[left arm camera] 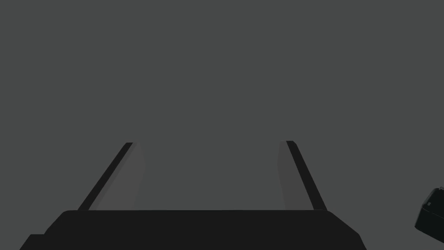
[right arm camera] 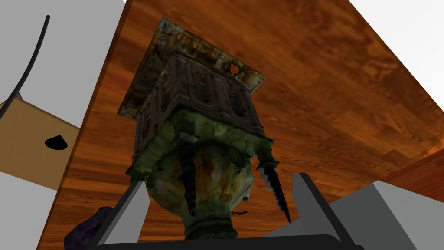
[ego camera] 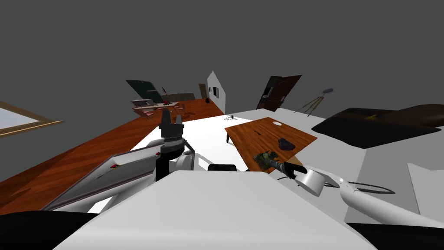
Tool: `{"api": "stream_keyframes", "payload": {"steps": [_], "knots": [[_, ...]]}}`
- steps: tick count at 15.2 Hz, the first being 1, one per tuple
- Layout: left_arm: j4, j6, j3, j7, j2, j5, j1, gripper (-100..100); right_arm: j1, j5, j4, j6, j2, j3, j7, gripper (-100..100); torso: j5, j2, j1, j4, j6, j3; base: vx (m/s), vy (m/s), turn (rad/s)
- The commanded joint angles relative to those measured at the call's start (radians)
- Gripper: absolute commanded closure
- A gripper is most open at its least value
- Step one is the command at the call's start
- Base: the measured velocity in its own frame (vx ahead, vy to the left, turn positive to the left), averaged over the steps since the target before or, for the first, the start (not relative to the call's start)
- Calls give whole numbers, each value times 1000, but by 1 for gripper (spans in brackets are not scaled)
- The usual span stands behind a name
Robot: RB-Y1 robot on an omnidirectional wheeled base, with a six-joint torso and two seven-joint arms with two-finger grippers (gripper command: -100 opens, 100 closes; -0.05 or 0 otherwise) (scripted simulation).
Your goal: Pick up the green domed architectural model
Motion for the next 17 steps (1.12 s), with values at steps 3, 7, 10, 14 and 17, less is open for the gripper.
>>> {"api": "stream_keyframes", "payload": {"steps": [3, 7, 10, 14, 17], "knots": [[0, 0, 0, 0, 0, 0, 0, 0, -1, -29, 23, 41, -50, 24, 9, -100, 0, 1, 0, 0, 0, 0, 58, 9, 105], [0, 0, 0, 0, 0, 0, 0, 0, -6, 10, 68, 26, 21, 22, 9, -100, -1, 4, -1, 1, 0, 2, 22, -17, 63], [0, 0, 0, 0, 0, 0, 0, 0, -3, 14, 70, 25, 25, 21, 9, 100, -1, 5, -2, 1, 0, 3, 10, -18, 32], [0, 0, 0, 0, 0, 0, 0, 0, -2, 12, 71, 28, 24, 21, 5, 100, -3, 6, -2, 2, -2, 4, 0, -2, -8], [0, 0, 0, 0, 0, 0, 0, 0, -3, -18, 25, 34, -30, 20, 8, 100, -1, 8, -2, 3, -2, 5, -19, 25, -76]]}}
